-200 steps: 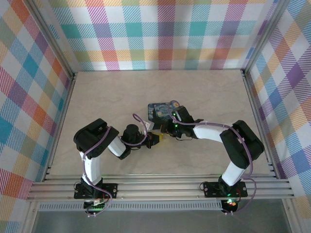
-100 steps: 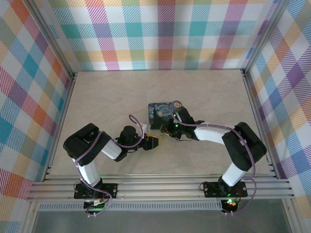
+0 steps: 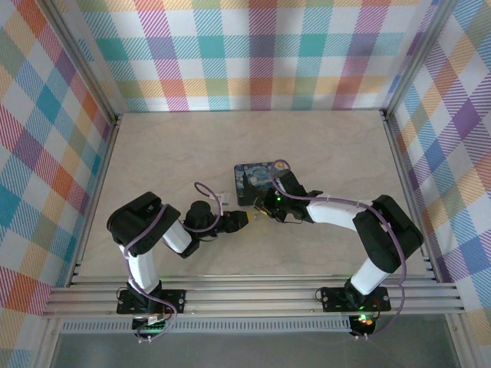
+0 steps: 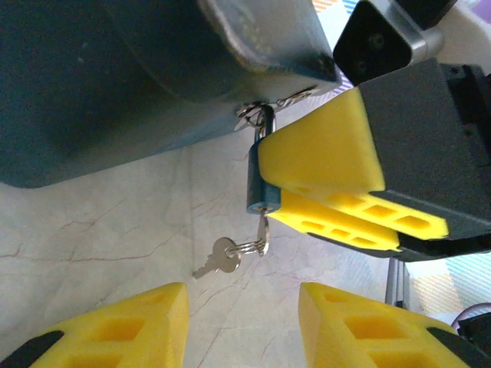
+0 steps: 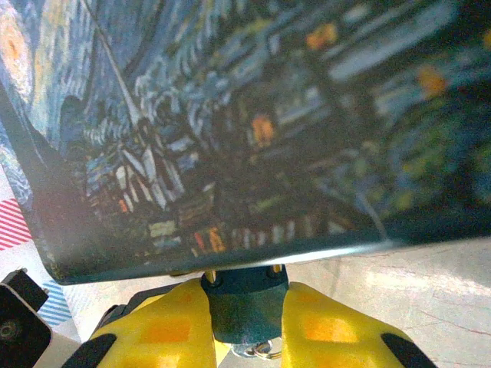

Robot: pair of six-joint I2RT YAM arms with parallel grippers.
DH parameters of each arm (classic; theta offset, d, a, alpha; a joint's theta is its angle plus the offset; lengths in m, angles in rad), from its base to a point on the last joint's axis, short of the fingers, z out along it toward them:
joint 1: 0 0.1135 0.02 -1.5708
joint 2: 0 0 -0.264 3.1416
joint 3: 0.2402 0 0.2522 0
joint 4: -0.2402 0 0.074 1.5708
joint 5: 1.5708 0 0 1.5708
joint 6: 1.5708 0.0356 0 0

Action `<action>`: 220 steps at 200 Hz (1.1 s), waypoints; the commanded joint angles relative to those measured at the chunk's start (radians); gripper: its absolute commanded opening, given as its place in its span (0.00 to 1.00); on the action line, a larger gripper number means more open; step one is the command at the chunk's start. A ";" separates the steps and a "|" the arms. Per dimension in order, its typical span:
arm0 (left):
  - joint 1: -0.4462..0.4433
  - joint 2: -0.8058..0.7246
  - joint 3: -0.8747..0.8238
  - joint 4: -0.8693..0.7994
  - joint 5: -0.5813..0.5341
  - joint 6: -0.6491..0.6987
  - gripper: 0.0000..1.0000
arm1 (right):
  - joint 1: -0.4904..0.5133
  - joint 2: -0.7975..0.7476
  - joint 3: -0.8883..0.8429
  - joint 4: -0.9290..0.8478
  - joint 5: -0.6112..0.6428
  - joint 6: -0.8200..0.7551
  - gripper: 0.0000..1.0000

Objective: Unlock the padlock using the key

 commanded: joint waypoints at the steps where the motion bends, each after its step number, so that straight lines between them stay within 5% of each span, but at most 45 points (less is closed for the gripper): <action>1: -0.016 0.016 0.018 0.072 -0.022 -0.033 0.40 | 0.006 0.000 0.007 -0.080 -0.016 0.060 0.00; 128: -0.044 0.099 0.103 0.073 -0.037 -0.026 0.26 | 0.006 0.006 0.022 -0.092 -0.037 0.058 0.00; 169: -0.054 0.118 0.127 0.074 -0.027 -0.005 0.00 | 0.006 0.005 0.024 -0.088 -0.048 0.081 0.00; 193: -0.085 0.068 0.108 -0.001 -0.081 0.114 0.00 | 0.004 -0.005 0.035 -0.093 -0.067 0.097 0.00; 220: -0.221 -0.100 0.125 -0.355 -0.332 0.497 0.00 | -0.013 -0.003 0.091 -0.145 -0.134 0.043 0.00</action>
